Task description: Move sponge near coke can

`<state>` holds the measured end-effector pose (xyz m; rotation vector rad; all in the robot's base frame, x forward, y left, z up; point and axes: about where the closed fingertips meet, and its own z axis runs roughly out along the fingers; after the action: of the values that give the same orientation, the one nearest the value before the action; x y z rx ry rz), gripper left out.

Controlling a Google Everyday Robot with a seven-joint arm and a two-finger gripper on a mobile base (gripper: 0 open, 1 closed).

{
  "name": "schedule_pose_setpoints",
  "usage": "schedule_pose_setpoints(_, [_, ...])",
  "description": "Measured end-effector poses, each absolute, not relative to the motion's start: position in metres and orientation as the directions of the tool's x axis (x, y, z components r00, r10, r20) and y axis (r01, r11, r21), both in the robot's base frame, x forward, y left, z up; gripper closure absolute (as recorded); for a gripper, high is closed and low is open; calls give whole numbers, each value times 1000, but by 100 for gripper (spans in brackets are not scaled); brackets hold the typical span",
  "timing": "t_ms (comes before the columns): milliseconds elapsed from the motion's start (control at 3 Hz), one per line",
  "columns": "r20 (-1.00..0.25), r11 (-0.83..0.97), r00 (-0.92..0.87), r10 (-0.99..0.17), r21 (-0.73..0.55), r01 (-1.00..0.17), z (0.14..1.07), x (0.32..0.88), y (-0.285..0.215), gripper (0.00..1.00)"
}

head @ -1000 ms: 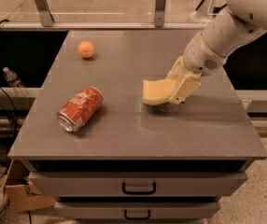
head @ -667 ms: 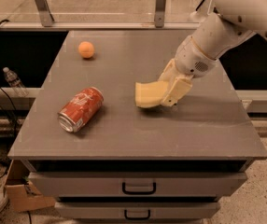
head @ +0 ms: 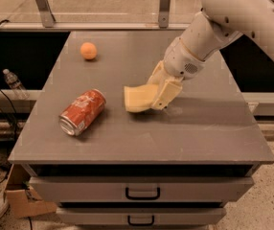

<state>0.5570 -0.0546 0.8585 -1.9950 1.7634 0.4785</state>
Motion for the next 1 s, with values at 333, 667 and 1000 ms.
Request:
schedule_pose_setpoints(333, [-534,-112,142,-834,-88,-990,854,558,-39,100])
schedule_pose_setpoints(667, [-550,-116,141,-823,-80,-990,851,561,-30,100])
schedule_pose_setpoints(1000, [-569,-107,127,-812,-69,-992,848,562,-27,100])
